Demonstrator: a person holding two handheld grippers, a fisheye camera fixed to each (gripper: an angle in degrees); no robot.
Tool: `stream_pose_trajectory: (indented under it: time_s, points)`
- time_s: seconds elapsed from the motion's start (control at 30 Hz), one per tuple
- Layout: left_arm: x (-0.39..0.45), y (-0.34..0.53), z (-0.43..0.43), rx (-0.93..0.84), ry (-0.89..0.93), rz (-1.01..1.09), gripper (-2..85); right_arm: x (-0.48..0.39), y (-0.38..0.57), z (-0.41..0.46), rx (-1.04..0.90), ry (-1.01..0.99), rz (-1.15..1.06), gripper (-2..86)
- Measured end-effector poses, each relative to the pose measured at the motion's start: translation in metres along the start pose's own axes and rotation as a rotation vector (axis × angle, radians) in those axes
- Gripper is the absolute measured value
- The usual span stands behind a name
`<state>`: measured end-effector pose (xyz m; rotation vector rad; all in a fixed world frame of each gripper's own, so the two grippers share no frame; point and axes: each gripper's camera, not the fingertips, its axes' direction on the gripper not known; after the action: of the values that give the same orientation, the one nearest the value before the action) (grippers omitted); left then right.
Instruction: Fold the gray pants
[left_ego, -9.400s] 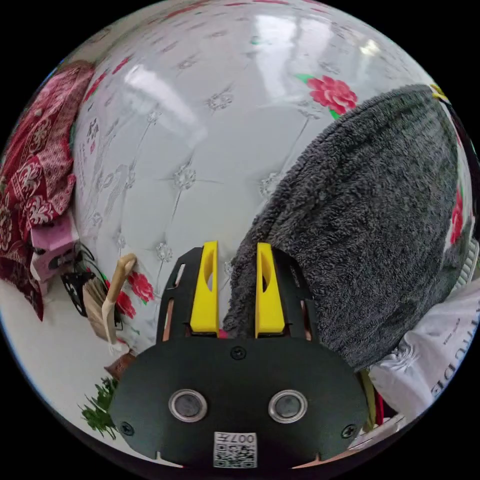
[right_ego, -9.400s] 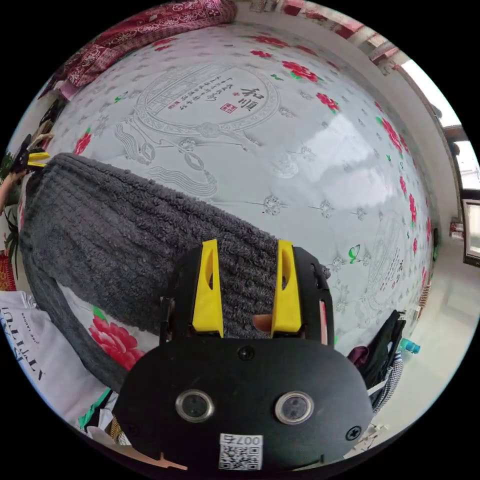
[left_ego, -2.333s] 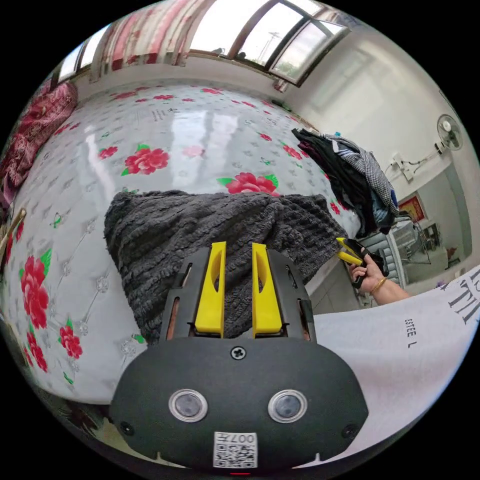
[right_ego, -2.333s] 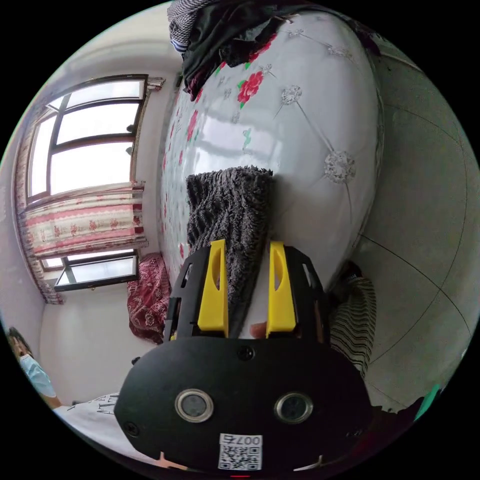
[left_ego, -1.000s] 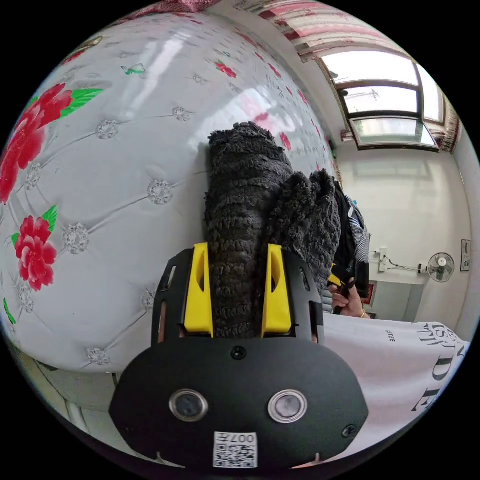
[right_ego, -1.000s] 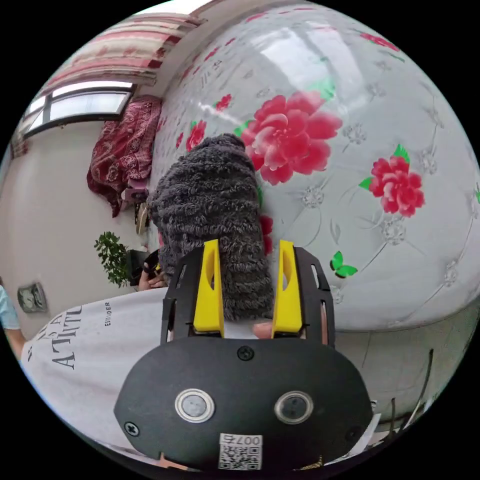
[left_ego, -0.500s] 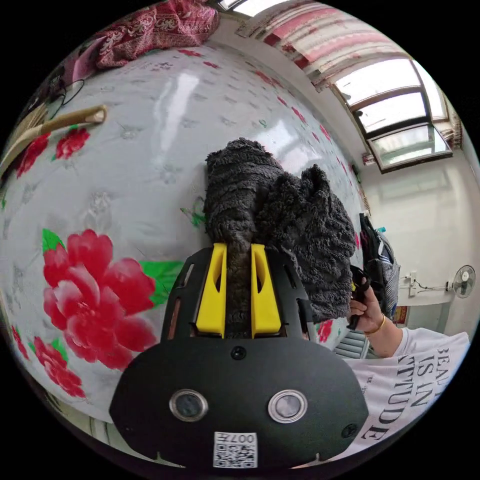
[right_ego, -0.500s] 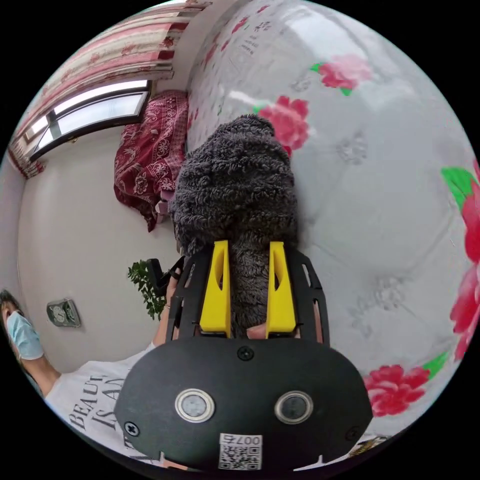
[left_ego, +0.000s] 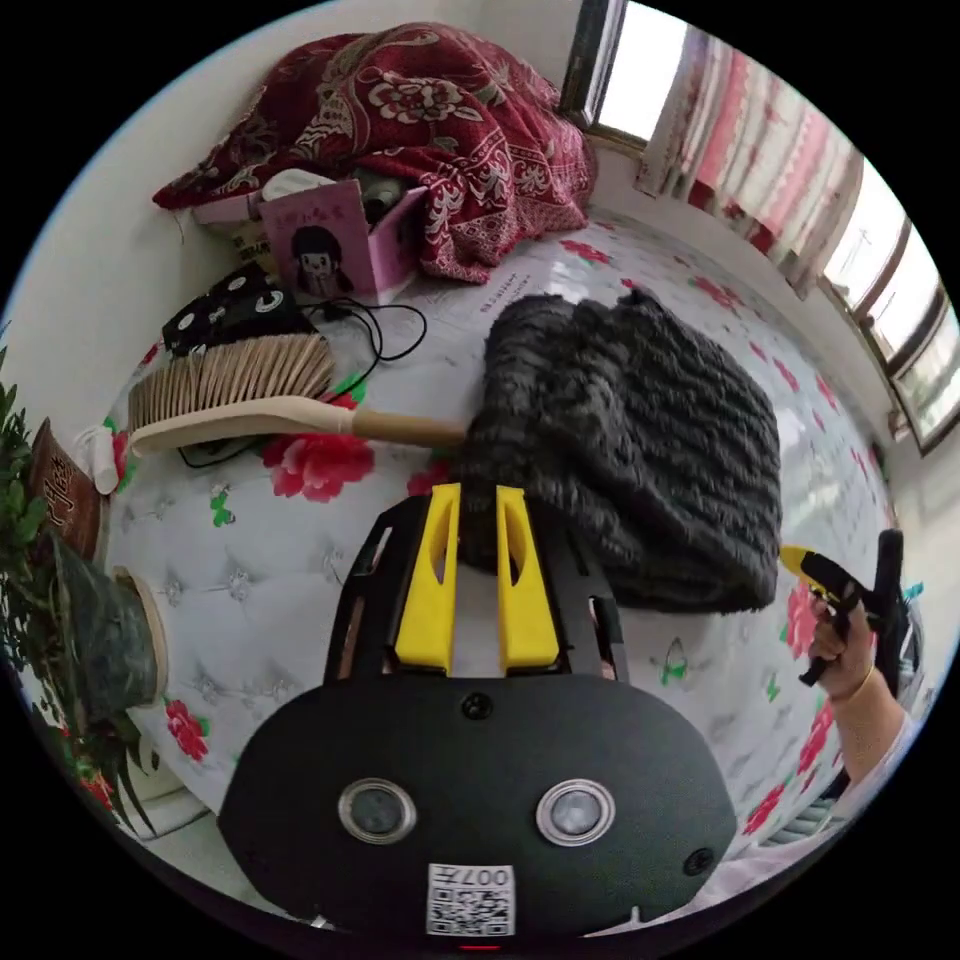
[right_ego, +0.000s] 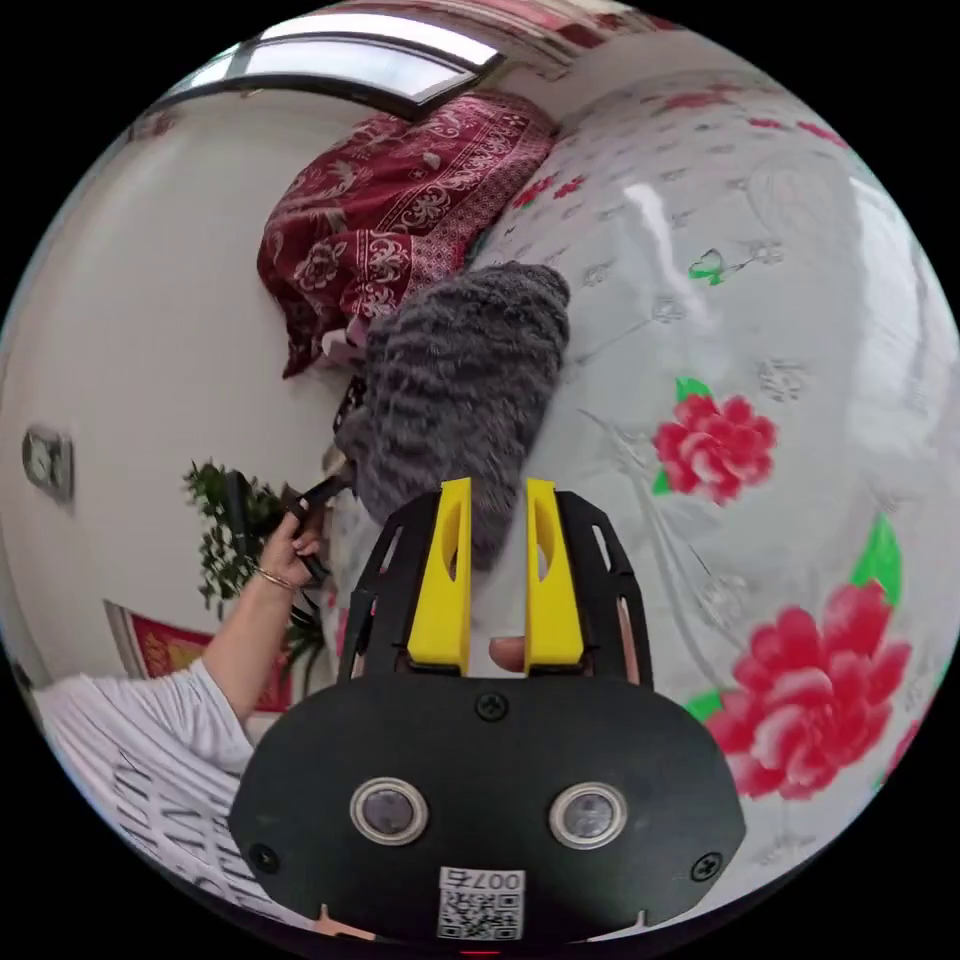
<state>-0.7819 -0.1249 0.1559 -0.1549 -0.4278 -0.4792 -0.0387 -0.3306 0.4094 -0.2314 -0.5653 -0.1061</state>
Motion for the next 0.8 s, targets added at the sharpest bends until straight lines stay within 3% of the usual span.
stream_pose_trajectory:
  time_s: [0.17,0.33,0.5,0.57,0.8]
  points:
    - [0.155,0.152,-0.011,-0.181,-0.113,0.431,0.8,-0.019,0.184,-0.054,-0.292,0.475,-0.005,1.1]
    - [0.299,0.265,-0.043,-0.249,-0.128,0.857,-0.9,-0.065,0.312,-0.074,-0.553,0.742,0.038,0.0]
    - [0.389,0.309,-0.06,-0.273,0.006,1.06,-1.0,-0.086,0.358,-0.059,-0.598,0.752,0.147,-0.2]
    - [0.418,0.323,-0.057,-0.319,0.018,1.114,-1.0,-0.101,0.364,-0.064,-0.451,0.762,0.127,-0.2]
    - [0.48,0.366,-0.05,-0.302,-0.226,1.16,-1.0,-0.097,0.37,-0.091,-0.309,0.534,0.232,-0.2]
